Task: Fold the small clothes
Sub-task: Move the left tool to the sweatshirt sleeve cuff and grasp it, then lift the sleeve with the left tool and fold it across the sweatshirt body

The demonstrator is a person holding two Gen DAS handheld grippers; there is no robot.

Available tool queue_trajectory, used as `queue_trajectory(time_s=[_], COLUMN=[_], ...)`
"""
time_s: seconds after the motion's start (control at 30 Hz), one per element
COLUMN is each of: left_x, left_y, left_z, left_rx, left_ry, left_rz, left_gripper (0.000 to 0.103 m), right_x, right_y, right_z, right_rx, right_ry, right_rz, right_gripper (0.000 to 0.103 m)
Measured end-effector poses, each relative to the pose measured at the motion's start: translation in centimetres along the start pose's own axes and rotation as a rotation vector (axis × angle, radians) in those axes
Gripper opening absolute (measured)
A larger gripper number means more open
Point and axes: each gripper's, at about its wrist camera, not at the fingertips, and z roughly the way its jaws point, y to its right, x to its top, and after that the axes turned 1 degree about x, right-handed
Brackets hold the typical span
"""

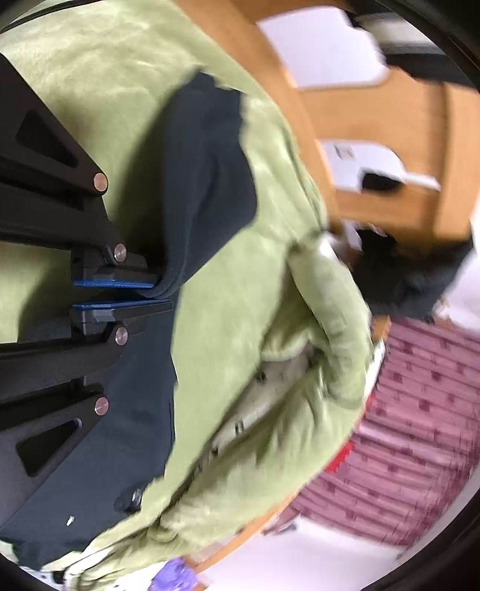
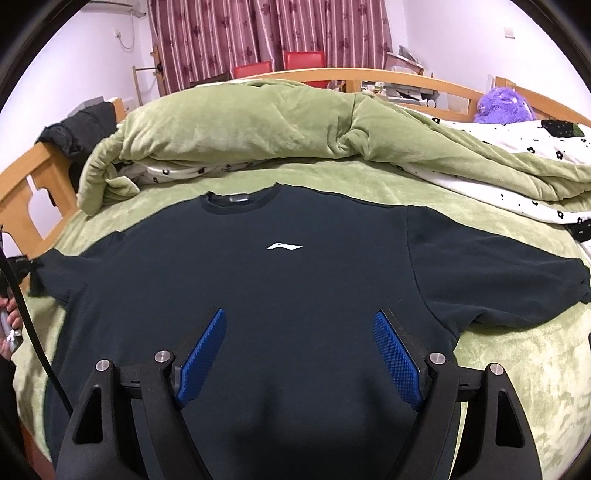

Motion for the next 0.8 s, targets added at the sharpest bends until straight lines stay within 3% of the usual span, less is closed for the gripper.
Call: queue_trajectory(time_s=[0.2, 0.4, 0.6, 0.8], left_x=[0.0, -4.7, -10.8, -14.5], left_y=[8.1, 16.3, 20.8, 21.8], left_z=[-2.2, -2.2, 0.0, 1.9], left_rx=[-0.104, -0.196, -0.258, -0.277], left_ry=[0.002, -0.053, -0.182, -0.289], left_rz=[0.112, 0.277, 0.341, 0.361], left_gripper=[0.006, 0.006, 0.006, 0.008], right_x=[-0.4, -1.1, -2.2, -3.1], right_y=[-0.7, -0.5, 0.6, 1.8], right_z=[-2.6, -3.8, -3.3, -1.8], right_rx=[0.009, 0.010, -0.007, -0.017], right_ry=[0.034, 0.049, 0.021, -0.019], right_rz=[-0.024, -0.032, -0.034, -0.018], right_gripper=[0.081, 0.081, 0.081, 0.081])
